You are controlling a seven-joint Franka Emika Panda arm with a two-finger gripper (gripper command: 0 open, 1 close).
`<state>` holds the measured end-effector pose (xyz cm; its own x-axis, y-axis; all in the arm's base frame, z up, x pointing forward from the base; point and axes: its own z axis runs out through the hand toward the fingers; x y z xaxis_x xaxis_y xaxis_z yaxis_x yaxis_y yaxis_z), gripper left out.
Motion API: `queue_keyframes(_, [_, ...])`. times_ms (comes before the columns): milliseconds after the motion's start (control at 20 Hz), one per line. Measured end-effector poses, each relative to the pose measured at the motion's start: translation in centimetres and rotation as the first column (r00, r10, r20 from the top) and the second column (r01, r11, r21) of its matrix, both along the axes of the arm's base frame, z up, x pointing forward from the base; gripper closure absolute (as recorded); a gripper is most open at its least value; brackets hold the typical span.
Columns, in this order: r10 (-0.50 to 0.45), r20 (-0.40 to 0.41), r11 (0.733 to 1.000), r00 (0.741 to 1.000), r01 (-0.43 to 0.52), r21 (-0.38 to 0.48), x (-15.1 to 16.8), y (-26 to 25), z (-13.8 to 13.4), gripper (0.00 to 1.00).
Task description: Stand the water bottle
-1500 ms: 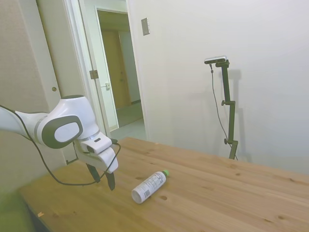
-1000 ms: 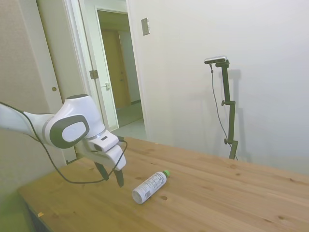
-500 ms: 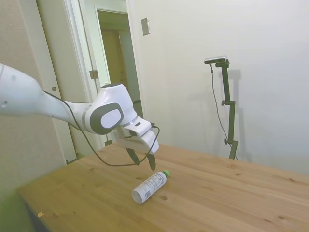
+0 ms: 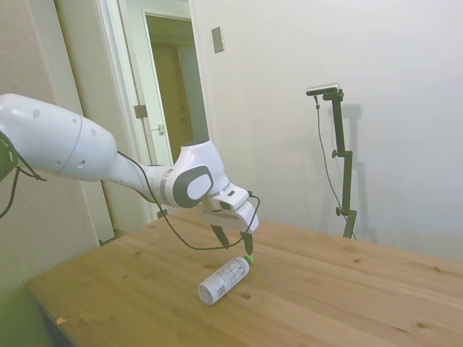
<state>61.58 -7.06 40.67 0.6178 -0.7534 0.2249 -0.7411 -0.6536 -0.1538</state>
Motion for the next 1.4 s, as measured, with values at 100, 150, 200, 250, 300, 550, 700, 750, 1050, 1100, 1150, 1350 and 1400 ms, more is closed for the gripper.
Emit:
queue_keyframes(100, [-0.007,-0.019,1.0,1.0,0.007,-0.007,0.8,-0.1,-1.6,0.0])
queue_keyframes(150, [-0.011,-0.026,1.0,1.0,0.01,-0.011,1.1,-0.2,-2.3,0.0])
queue_keyframes(200, [-0.016,-0.028,1.0,0.999,0.015,-0.014,1.4,-0.3,-3.0,0.0])
queue_keyframes(250, [-0.021,-0.028,1.0,0.999,0.021,-0.017,1.6,-0.3,-3.6,0.0])
queue_keyframes(300, [-0.025,-0.029,1.0,0.999,0.025,-0.018,1.7,-0.4,-4.0,0.0])
queue_keyframes(550, [-0.036,-0.035,0.999,0.999,0.036,-0.023,2.2,-0.5,-5.1,1.0])
queue_keyframes(700, [-0.045,-0.038,0.999,0.998,0.044,-0.021,2.2,-0.3,-5.5,1.0])
queue_keyframes(750, [-0.052,-0.037,0.998,0.998,0.052,-0.02,2.2,-0.3,-5.5,1.0])
queue_keyframes(1050, [-0.081,-0.035,0.997,0.996,0.08,-0.019,2.2,-0.7,-5.5,1.0])
queue_keyframes(1100, [-0.082,-0.035,0.997,0.996,0.081,-0.019,2.2,-0.7,-5.5,1.0])
queue_keyframes(1150, [-0.082,-0.036,0.996,0.996,0.082,-0.019,2.2,-0.7,-5.5,1.0])
queue_keyframes(1350, [-0.082,-0.035,0.996,0.996,0.082,-0.019,2.2,-0.7,-5.5,1.0])
queue_keyframes(1400, [-0.083,-0.035,0.996,0.996,0.082,-0.019,2.2,-0.8,-5.5,1.0])
